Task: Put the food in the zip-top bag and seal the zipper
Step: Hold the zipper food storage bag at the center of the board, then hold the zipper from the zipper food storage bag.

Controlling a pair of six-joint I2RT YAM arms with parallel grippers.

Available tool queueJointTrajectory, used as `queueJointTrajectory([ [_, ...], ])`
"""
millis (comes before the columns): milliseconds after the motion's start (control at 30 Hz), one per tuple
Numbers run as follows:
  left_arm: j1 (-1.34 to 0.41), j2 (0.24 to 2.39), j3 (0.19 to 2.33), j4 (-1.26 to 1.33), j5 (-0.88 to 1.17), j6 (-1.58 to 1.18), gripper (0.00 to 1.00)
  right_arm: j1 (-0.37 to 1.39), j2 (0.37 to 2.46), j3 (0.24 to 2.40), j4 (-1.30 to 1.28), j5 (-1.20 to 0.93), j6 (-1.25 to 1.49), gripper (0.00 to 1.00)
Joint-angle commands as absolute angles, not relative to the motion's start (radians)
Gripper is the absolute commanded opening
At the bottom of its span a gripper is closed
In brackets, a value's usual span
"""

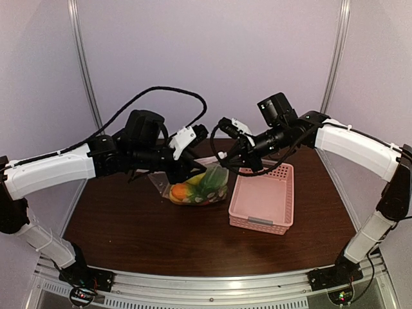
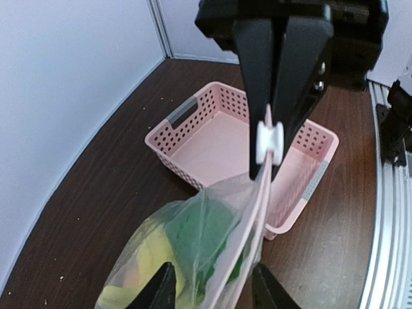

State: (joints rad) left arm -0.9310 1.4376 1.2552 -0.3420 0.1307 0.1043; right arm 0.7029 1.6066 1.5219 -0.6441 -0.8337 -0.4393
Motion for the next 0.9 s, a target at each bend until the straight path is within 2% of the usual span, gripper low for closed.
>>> queueJointTrajectory([
  [0, -0.926, 1.412, 1.253, -0.109, 0.266, 0.023, 0.45, 0.710, 1.594, 1.557, -0.640, -0.860, -0.445, 0.00],
  [100, -0.926, 1.458, 1.292, -0.094, 0.321, 0.003, 0.45, 0.709, 1.593, 1.559, -0.641, -0.861, -0.445, 0.00],
  [400, -0.926, 1.543, 1.344, -0.062, 0.468, -0.095, 0.31, 0.710, 1.586, 1.549, -0.639, -0.844, -0.444, 0.00],
  [867, -0.922, 1.539, 1.322, -0.095, 0.392, -0.072, 0.05, 0.710, 1.574, 1.537, -0.635, -0.845, -0.450, 0.00],
])
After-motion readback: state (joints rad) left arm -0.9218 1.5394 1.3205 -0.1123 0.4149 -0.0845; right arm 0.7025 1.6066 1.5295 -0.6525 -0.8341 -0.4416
